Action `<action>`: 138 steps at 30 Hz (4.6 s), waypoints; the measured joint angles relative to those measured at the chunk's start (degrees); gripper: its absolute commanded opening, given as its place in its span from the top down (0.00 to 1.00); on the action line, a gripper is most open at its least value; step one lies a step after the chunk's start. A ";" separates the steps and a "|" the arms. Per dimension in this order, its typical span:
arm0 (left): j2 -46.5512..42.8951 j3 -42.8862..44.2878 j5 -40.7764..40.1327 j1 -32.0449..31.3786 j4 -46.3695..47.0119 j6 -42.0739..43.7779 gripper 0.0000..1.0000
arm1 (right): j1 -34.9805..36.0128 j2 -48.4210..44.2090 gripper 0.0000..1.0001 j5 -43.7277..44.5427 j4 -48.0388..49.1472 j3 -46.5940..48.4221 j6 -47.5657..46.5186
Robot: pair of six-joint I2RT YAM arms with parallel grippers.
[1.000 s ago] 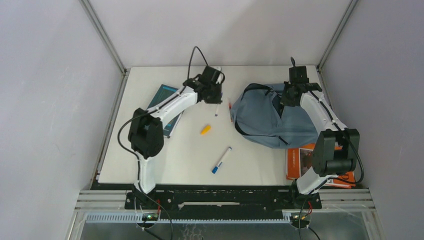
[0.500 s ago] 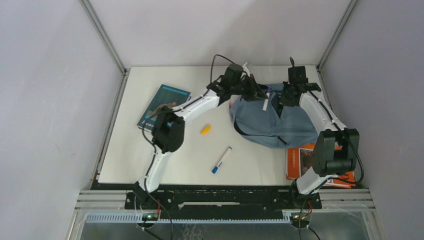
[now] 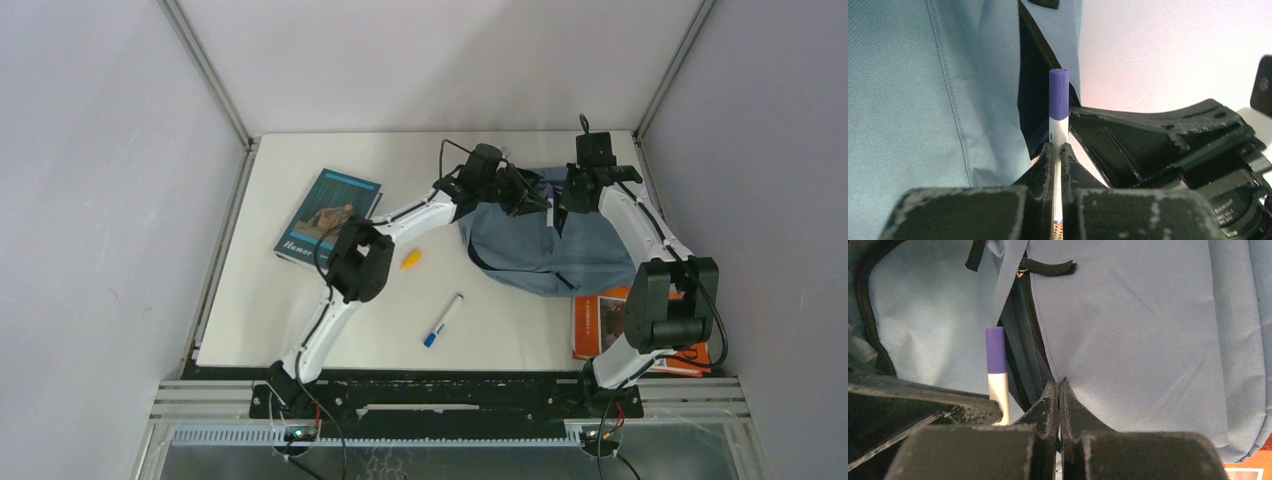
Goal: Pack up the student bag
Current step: Place the stationery in the student bag, then pick up the stationery from the center of the board, then place the stationery in the student bag.
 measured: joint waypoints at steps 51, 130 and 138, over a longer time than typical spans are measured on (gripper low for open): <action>-21.16 -28.11 -28.74 10.16 -20.48 40.30 0.43 | -5.51 0.09 1.00 0.66 1.49 -0.42 0.39; -1.75 -2.21 3.19 1.07 -11.80 9.18 1.00 | 3.32 0.52 1.00 -5.16 2.08 -0.66 0.39; 4.96 7.23 0.68 1.18 -8.90 1.36 1.00 | 4.26 -0.26 1.00 -4.48 2.08 -0.66 0.39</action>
